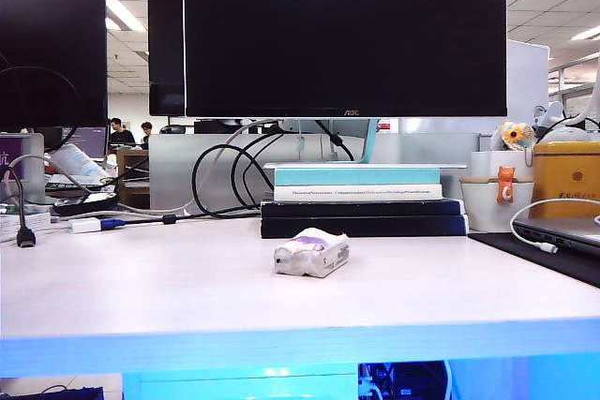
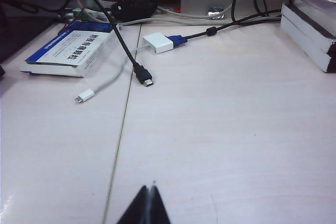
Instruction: Pick up a packet of tissues from the table with the left hand, then take a tissue from it with the right hand.
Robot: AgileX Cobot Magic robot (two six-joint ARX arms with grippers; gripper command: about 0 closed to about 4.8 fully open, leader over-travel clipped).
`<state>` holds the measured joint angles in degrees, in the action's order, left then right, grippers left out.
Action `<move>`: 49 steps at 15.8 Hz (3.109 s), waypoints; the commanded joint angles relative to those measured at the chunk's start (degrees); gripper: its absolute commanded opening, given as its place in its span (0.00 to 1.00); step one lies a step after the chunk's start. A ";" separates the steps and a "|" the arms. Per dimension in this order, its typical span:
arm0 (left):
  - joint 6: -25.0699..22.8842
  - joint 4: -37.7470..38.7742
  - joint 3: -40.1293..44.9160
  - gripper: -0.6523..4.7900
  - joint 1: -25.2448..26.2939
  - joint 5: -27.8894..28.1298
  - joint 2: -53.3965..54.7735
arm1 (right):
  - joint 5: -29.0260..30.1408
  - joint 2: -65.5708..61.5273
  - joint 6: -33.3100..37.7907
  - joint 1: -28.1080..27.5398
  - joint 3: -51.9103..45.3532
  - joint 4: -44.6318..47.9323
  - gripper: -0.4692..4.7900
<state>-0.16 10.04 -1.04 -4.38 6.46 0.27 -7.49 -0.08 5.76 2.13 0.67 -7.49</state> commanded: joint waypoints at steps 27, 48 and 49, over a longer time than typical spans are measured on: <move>4.94 -12.81 -24.57 0.11 -11.50 -13.75 38.75 | 20.06 -51.60 10.16 0.11 26.03 6.32 0.07; 12.59 -57.29 -35.54 1.00 -42.95 9.14 101.11 | 22.88 -57.53 10.10 0.02 28.20 7.91 0.08; 12.35 -57.31 -36.48 1.00 -43.04 10.32 102.40 | 22.93 -57.53 10.10 0.04 28.17 7.30 0.08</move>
<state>12.49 -46.54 -36.69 -47.22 14.11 101.82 15.20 -57.71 15.97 2.20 28.73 0.45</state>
